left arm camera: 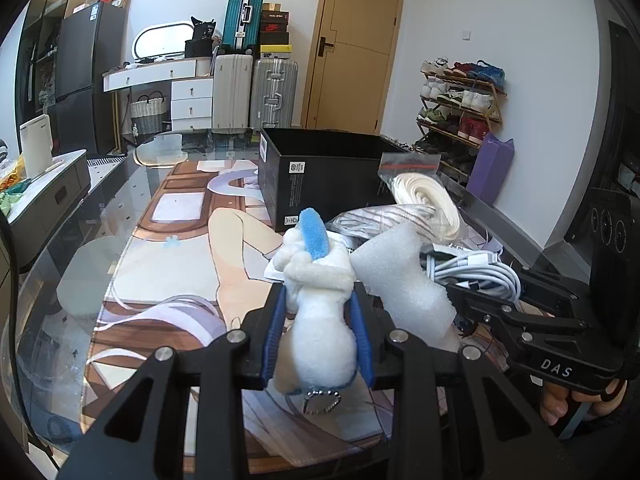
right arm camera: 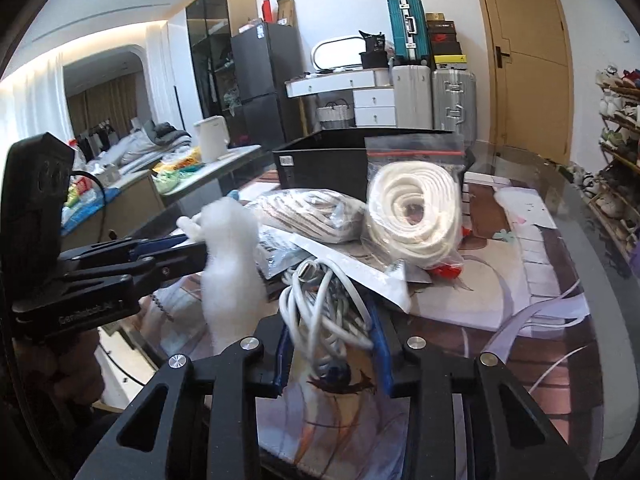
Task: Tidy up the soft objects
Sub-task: 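Lift the plush toy and cables and carry both over the black box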
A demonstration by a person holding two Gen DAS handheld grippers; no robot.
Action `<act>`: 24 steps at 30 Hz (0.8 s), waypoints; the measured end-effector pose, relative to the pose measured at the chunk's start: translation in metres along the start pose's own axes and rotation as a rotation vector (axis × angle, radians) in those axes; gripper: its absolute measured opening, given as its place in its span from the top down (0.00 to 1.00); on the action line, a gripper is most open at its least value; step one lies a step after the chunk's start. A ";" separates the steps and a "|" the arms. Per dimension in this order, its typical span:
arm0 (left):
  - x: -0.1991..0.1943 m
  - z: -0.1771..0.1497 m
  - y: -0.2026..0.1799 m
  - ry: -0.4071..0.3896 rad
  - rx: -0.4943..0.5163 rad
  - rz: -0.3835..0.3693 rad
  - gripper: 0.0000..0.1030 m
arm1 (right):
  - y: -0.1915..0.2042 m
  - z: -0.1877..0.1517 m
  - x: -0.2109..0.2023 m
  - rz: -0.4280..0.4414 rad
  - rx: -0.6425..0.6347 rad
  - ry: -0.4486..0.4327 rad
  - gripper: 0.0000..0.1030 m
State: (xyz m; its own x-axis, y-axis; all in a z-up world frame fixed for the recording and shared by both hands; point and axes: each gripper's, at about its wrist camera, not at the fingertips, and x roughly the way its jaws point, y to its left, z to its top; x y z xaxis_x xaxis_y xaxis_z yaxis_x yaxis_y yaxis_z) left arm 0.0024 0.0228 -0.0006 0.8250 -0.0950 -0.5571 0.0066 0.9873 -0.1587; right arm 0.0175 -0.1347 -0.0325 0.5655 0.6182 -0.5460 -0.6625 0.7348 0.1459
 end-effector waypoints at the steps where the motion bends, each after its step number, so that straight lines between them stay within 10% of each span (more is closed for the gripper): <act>1: 0.000 0.001 0.000 -0.002 -0.001 0.000 0.71 | 0.001 0.000 -0.002 0.003 -0.009 -0.007 0.68; 24: -0.021 0.018 -0.001 -0.076 -0.007 -0.020 0.71 | 0.011 0.022 -0.059 0.060 -0.010 -0.173 0.80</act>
State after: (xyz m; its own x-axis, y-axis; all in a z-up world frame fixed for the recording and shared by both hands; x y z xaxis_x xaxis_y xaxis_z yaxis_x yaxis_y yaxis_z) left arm -0.0046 0.0265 0.0258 0.8652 -0.1045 -0.4905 0.0195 0.9843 -0.1754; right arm -0.0123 -0.1565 0.0197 0.6002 0.7003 -0.3863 -0.7018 0.6929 0.1657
